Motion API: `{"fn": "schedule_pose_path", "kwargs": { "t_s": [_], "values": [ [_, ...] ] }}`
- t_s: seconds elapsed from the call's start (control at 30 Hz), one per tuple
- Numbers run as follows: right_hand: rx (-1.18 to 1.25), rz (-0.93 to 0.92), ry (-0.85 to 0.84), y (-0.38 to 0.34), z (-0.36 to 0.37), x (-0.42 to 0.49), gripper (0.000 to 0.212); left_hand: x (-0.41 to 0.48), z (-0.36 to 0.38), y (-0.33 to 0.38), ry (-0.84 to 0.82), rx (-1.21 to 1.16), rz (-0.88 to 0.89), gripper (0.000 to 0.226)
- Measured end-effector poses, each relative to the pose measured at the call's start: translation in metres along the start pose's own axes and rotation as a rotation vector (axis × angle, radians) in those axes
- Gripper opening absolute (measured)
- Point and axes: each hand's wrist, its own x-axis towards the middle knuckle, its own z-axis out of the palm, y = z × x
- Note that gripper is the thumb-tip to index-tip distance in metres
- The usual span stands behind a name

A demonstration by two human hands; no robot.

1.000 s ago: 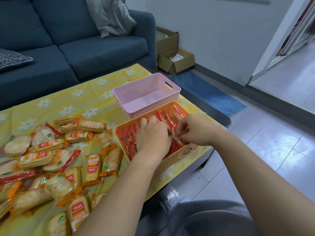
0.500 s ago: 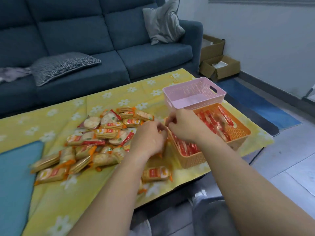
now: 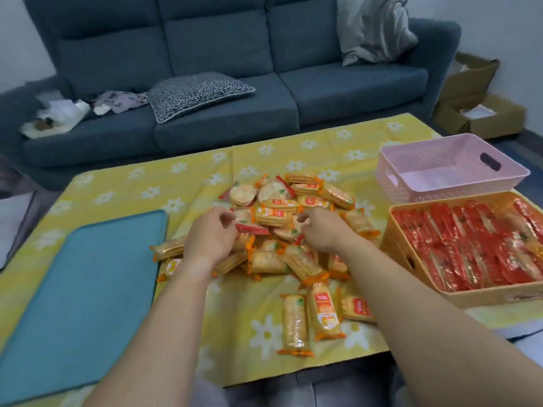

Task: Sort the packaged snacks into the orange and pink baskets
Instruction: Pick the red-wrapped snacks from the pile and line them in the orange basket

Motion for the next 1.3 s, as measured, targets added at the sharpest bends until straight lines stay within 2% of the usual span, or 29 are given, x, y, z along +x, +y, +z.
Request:
{"fn": "schedule_pose_path", "kwargs": {
  "t_s": [0.1,0.17,0.3,0.4,0.43,0.53,0.6,0.7,0.73,0.77,0.83,0.9,0.97,1.1,1.17,1.3],
  "values": [
    [-0.049,0.038,0.057,-0.007,0.014,0.026,0.043,0.020,0.010,-0.003,-0.009,-0.020,0.045,0.028],
    [-0.069,0.065,0.053,-0.012,0.022,0.038,0.050,0.031,0.017,-0.002,-0.031,-0.025,0.013,0.042],
    [0.101,0.149,-0.023,-0.023,0.021,0.055,0.063,0.041,0.032,-0.005,-0.110,0.040,-0.068,0.055],
    [0.130,0.179,-0.053,-0.029,0.002,0.056,0.076,0.041,0.030,-0.005,-0.092,-0.099,-0.152,0.065],
    [0.133,0.195,-0.061,-0.030,-0.008,0.056,0.074,0.042,0.025,-0.003,-0.053,-0.164,-0.172,0.068],
    [0.073,0.245,-0.058,-0.041,-0.035,0.048,0.048,0.042,0.000,0.002,0.126,-0.375,-0.255,0.084],
    [0.026,0.235,0.095,-0.049,-0.049,0.041,0.042,0.037,-0.011,0.008,0.163,-0.556,-0.336,0.076],
    [0.155,0.098,0.366,-0.071,-0.055,0.028,0.037,0.032,-0.019,0.020,0.018,-1.123,-0.488,0.022],
    [0.264,0.033,0.403,-0.082,-0.051,0.024,0.034,0.031,-0.019,0.025,-0.064,-1.281,-0.512,0.012],
    [0.388,-0.039,0.401,-0.091,-0.044,0.020,0.030,0.031,-0.018,0.027,-0.150,-1.382,-0.510,0.011],
    [0.579,-0.148,0.315,-0.105,-0.027,0.016,0.016,0.030,-0.015,0.033,-0.265,-1.417,-0.465,0.019],
    [0.703,-0.140,0.225,-0.104,-0.019,0.025,0.010,0.032,-0.016,0.032,-0.236,-1.378,-0.481,0.019],
    [0.794,-0.088,0.175,-0.096,-0.021,0.044,0.014,0.039,-0.022,0.021,-0.146,-1.359,-0.534,0.016],
    [0.475,-0.026,0.233,-0.084,-0.019,0.089,0.014,0.054,-0.036,-0.015,0.069,-1.320,-0.629,0.018],
    [0.312,-0.028,0.240,-0.082,-0.008,0.102,0.015,0.058,-0.033,-0.029,0.096,-1.200,-0.663,0.020],
    [-0.243,0.033,0.246,-0.083,0.005,0.118,0.048,0.070,-0.026,-0.042,0.174,-0.934,-0.662,0.041]
  ]
}}
